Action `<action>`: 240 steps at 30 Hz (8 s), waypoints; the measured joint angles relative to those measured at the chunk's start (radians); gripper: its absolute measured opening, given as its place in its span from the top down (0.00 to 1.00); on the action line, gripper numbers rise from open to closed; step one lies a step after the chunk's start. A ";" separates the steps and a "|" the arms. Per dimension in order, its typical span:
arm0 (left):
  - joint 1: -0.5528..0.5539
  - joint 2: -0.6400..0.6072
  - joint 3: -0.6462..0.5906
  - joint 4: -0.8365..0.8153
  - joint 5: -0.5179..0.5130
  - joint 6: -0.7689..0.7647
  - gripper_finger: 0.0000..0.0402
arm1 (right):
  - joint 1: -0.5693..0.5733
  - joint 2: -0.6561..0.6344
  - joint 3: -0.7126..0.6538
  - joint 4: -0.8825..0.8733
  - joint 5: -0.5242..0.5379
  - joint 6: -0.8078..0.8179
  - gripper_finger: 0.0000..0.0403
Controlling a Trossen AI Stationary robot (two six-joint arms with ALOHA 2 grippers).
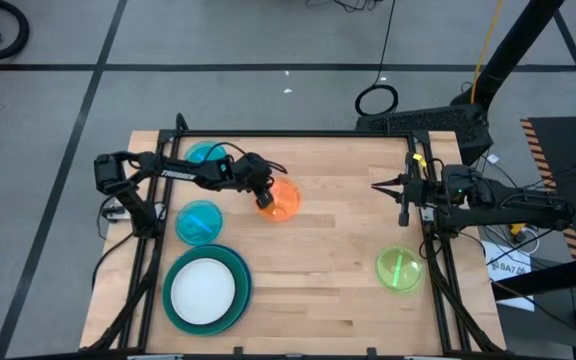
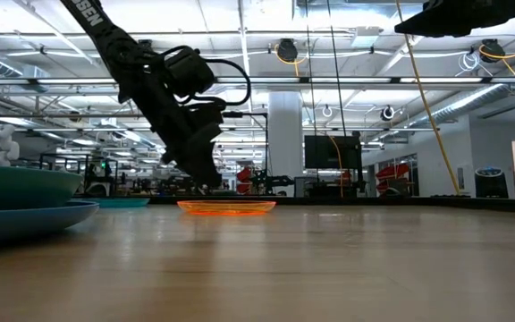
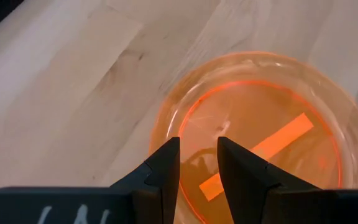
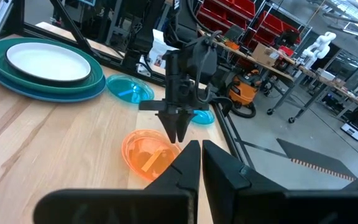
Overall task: Stack plastic plates
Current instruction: Stack the bottom light blue plate on top of the white plate
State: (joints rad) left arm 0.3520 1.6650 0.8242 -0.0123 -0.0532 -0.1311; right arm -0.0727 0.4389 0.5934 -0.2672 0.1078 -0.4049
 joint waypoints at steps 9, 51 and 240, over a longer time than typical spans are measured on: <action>0.000 0.000 0.000 -0.042 0.000 0.052 0.72 | 0.000 0.000 0.000 0.000 0.000 0.000 0.97; -0.002 -0.001 0.000 -0.045 0.011 0.035 0.72 | 0.000 0.000 0.000 0.000 0.000 0.000 0.97; 0.112 -0.039 0.458 -1.234 0.052 0.574 0.99 | 0.000 0.000 0.000 -0.083 0.002 0.086 0.97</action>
State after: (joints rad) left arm 0.4639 1.6264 1.2821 -1.2465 -0.0014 0.4431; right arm -0.0727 0.4387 0.5938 -0.3498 0.1097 -0.3185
